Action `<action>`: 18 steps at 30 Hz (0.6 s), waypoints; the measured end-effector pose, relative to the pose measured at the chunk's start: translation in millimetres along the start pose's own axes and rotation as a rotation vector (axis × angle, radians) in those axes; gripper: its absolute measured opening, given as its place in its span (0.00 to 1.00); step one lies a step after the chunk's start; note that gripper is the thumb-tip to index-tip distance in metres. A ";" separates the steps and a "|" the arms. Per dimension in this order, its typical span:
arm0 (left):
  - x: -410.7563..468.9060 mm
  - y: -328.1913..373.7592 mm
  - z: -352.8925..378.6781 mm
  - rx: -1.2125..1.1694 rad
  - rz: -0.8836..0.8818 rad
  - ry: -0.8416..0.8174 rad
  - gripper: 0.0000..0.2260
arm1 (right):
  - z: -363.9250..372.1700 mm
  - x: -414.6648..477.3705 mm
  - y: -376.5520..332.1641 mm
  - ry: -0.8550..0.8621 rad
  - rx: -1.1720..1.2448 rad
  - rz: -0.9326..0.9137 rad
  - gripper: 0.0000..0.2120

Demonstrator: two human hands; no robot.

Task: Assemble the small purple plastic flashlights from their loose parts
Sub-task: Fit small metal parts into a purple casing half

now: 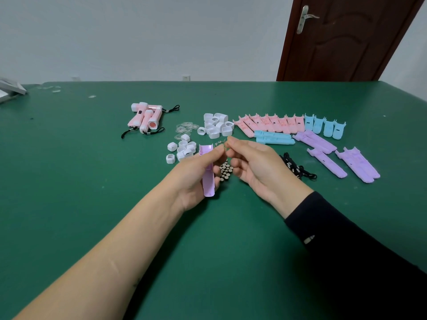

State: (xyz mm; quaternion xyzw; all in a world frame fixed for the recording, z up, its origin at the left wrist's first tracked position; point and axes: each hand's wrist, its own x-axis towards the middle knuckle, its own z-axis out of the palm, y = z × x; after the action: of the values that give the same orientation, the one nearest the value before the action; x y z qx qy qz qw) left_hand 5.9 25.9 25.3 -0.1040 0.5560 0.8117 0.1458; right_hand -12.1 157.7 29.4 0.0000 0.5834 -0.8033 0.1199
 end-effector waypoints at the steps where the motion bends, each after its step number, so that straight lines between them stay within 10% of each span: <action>1: -0.3 0.0 -0.1 -0.004 -0.018 -0.009 0.05 | 0.0 0.1 -0.2 0.009 -0.020 -0.012 0.07; 7: -4.6 7.2 -3.5 -0.127 -0.115 -0.152 0.20 | -6.0 -0.7 -7.7 -0.009 -0.184 -0.102 0.05; 18: -4.0 7.3 -1.0 -0.229 -0.038 -0.196 0.15 | -0.6 -3.4 -3.6 -0.139 -0.326 -0.218 0.11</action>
State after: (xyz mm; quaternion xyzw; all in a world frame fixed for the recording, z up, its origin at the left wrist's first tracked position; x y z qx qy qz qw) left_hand 7.0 22.1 32.6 -0.0509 0.4409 0.8730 0.2021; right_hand -9.6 160.0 33.0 -0.1378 0.6927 -0.7044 0.0705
